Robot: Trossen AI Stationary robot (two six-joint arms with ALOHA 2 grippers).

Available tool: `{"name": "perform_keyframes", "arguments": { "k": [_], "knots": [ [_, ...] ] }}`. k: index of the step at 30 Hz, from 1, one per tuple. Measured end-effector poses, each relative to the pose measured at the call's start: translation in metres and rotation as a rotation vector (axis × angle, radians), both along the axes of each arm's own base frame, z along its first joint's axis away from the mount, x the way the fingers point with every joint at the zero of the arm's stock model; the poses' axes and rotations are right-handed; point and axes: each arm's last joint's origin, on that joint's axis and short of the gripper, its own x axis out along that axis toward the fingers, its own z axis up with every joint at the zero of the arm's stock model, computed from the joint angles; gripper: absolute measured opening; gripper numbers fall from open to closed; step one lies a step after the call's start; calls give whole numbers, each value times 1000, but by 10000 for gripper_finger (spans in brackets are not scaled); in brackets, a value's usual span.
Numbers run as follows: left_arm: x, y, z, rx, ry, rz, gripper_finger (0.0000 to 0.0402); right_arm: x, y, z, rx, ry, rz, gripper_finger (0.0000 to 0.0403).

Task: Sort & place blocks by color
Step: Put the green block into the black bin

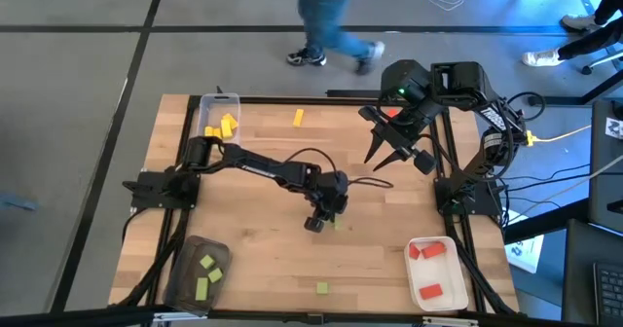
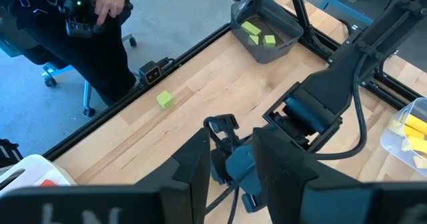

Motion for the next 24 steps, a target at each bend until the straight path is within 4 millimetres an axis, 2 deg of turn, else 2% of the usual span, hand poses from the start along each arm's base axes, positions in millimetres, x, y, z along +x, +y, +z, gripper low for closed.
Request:
{"name": "perform_keyframes", "arguments": {
  "k": [7,10,15,17,21,24],
  "knots": [
    [3,-5,-20,10,35,-4,104,0,0,0,0,0,0,114],
    [2,-4,-21,20,44,-2,101,0,0,0,0,0,0,114],
    [2,-2,-22,89,50,21,60,0,0,0,0,0,0,114],
    [0,1,-18,91,60,33,43,0,0,0,0,0,0,114],
    [-9,10,-6,102,111,63,41,0,0,0,-1,0,-1,114],
    [-21,17,18,126,131,101,39,0,0,0,-1,0,0,114]
  ]
}}
